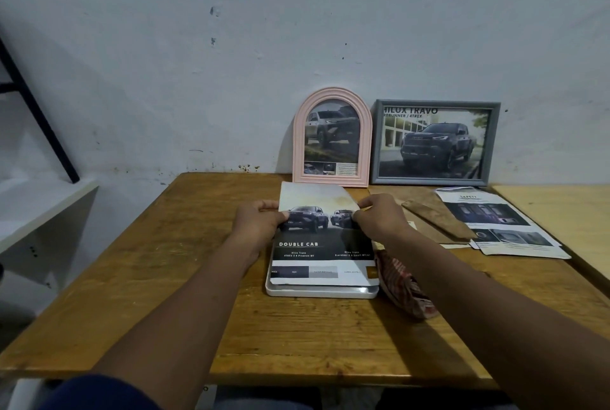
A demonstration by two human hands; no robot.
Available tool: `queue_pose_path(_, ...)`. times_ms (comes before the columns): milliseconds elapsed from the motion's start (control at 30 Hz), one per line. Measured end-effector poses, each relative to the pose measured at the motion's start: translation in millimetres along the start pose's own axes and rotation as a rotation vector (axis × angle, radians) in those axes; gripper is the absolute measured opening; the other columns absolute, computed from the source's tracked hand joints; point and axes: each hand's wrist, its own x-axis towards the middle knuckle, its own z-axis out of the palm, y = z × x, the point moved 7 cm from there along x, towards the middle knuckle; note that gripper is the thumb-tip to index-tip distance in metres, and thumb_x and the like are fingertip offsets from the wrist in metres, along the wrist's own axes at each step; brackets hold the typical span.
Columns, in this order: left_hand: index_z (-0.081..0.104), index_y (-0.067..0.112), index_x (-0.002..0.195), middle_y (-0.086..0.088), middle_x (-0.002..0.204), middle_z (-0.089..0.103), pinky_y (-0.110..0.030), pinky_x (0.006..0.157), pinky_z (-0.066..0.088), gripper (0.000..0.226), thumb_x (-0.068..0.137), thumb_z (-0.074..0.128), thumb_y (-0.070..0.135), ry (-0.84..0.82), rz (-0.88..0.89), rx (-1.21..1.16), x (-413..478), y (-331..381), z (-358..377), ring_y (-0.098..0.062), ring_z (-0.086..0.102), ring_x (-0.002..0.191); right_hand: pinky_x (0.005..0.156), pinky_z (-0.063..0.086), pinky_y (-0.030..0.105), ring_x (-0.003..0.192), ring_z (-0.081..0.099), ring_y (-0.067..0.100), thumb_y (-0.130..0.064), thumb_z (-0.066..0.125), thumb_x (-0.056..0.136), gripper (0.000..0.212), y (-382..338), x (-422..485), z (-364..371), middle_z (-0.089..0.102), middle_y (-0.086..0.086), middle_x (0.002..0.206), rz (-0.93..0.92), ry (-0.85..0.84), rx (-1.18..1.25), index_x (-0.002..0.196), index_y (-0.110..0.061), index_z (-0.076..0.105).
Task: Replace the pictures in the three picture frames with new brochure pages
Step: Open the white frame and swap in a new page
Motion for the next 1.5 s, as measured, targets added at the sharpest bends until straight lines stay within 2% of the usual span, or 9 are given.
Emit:
queue_pose_path(167, 0.066, 0.013, 0.128, -0.007, 0.117, 0.07, -0.035, 0.085, 0.056, 0.034, 0.094, 0.07, 0.018, 0.045, 0.15, 0.411, -3, 8, 8, -0.019, 0.064, 0.1, 0.073, 0.044, 0.028, 0.098, 0.061, 0.029, -0.016, 0.066, 0.088, 0.018, 7, 3, 1, 0.066, 0.014, 0.107, -0.007, 0.014, -0.076, 0.105, -0.012, 0.068)
queue_pose_path(333, 0.067, 0.011, 0.122, -0.002, 0.096, 0.071, -0.044, 0.084, 0.058, 0.032, 0.091, 0.073, 0.02, 0.043, 0.188, 0.574, 1, 4, 9, -0.02, 0.067, 0.09, 0.087, 0.054, 0.039, 0.101, 0.06, 0.029, -0.019, 0.067, 0.088, 0.029, 9, -3, 12, 0.063, 0.012, 0.113, -0.078, 0.01, -0.247, 0.116, -0.012, 0.063)
queue_pose_path(500, 0.061, 0.014, 0.136, -0.006, 0.135, 0.062, -0.045, 0.098, 0.052, 0.053, 0.088, 0.077, 0.029, 0.034, 0.281, 0.719, 1, 0, 12, -0.022, 0.06, 0.116, 0.088, 0.047, 0.037, 0.107, 0.055, 0.029, -0.017, 0.063, 0.088, 0.031, -3, -13, 24, 0.061, 0.013, 0.118, -0.237, 0.034, -0.501, 0.118, -0.009, 0.062)
queue_pose_path(700, 0.066, 0.01, 0.129, -0.006, 0.131, 0.058, -0.029, 0.092, 0.044, 0.046, 0.091, 0.073, 0.034, 0.041, 0.419, 0.804, -7, -3, 18, -0.019, 0.055, 0.116, 0.1, 0.04, 0.043, 0.123, 0.041, 0.033, -0.026, 0.053, 0.094, 0.037, 2, -18, 33, 0.049, 0.015, 0.132, -0.265, 0.006, -0.577, 0.128, -0.011, 0.056)
queue_pose_path(833, 0.063, 0.016, 0.133, -0.003, 0.141, 0.049, -0.039, 0.104, 0.041, 0.046, 0.096, 0.062, 0.044, 0.043, 0.47, 0.879, -15, -7, 21, -0.021, 0.04, 0.131, 0.101, 0.041, 0.042, 0.126, 0.041, 0.03, -0.027, 0.048, 0.096, 0.041, 2, -18, 34, 0.049, 0.012, 0.139, -0.362, -0.036, -0.561, 0.133, -0.011, 0.055)
queue_pose_path(933, 0.045, 0.022, 0.15, -0.001, 0.163, 0.028, -0.051, 0.12, 0.022, 0.054, 0.102, 0.049, 0.045, -0.078, 0.416, 0.973, -16, -16, 29, -0.025, 0.023, 0.149, 0.102, 0.041, 0.043, 0.13, 0.04, 0.03, -0.027, 0.047, 0.097, 0.042, 1, -17, 40, 0.047, 0.009, 0.144, -0.398, -0.1, -0.615, 0.136, -0.011, 0.053)
queue_pose_path(1033, 0.03, 0.026, 0.158, 0.004, 0.169, 0.012, -0.051, 0.122, 0.007, 0.057, 0.104, 0.041, 0.041, -0.165, 0.338, 0.991, -15, -18, 33, -0.023, 0.012, 0.154, 0.101, 0.042, 0.044, 0.129, 0.04, 0.03, -0.023, 0.049, 0.096, 0.04, 4, -14, 43, 0.049, 0.011, 0.141, -0.377, -0.121, -0.647, 0.133, -0.009, 0.054)
queue_pose_path(1233, 0.012, 0.027, 0.162, 0.003, 0.17, -0.006, -0.051, 0.122, 0.004, 0.06, 0.107, 0.031, 0.042, -0.254, 0.351, 1.179, -19, -24, 36, -0.023, 0.002, 0.155, 0.107, 0.039, 0.045, 0.137, 0.032, 0.032, -0.02, 0.057, 0.094, 0.053, 1, -14, 46, 0.037, 0.01, 0.153, -0.403, -0.088, -0.703, 0.144, -0.011, 0.042)
queue_pose_path(1500, 0.014, 0.027, 0.161, 0.005, 0.17, 0.002, -0.051, 0.122, 0.004, 0.06, 0.105, 0.032, 0.038, -0.272, 0.313, 1.168, -17, -20, 37, -0.02, 0.004, 0.155, 0.092, 0.046, 0.043, 0.119, 0.046, 0.028, -0.026, 0.049, 0.097, 0.038, -3, -15, 51, 0.053, 0.009, 0.133, -0.484, -0.109, -0.735, 0.133, -0.014, 0.054)
